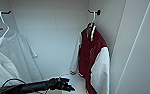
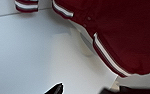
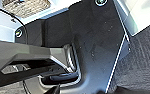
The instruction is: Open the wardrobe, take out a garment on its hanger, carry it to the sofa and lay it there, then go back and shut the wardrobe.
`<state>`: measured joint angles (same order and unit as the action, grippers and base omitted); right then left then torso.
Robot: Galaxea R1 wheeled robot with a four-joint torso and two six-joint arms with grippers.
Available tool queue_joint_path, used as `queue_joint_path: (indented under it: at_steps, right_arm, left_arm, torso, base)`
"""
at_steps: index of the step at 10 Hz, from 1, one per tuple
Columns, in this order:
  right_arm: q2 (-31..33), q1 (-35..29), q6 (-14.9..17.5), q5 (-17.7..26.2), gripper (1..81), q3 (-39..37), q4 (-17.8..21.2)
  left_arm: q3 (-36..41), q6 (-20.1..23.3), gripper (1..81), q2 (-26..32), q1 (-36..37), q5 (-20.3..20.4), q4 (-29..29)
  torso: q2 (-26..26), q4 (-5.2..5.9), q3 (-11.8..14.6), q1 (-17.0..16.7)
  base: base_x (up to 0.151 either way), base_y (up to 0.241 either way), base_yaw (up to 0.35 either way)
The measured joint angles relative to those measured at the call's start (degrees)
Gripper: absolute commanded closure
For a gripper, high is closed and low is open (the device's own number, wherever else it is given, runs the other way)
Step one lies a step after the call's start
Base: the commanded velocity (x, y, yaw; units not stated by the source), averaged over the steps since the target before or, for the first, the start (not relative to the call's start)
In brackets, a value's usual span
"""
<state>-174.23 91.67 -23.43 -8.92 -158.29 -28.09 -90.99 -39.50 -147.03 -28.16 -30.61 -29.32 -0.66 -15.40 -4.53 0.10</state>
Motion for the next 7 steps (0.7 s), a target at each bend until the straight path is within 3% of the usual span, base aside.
queue_joint_path:
  at_steps: [5,7]
  right_arm:
    - [0.1,-0.4,-0.2,0.0,1.0,0.0,0.0]
    - [0.1,-0.4,-0.2,0.1,1.0,0.0,0.0]
  left_arm:
    - [1.3,-11.5,1.0,-4.9,15.6,-5.9,0.2]
    - [1.9,-19.5,1.0,-6.8,21.0,-6.8,1.0]
  torso:
    - [0.0,0.0,0.0,0.0]
    - [0.0,0.0,0.0,0.0]
  base:
    - [0.0,0.0,0.0]
    - [0.0,0.0,0.0]
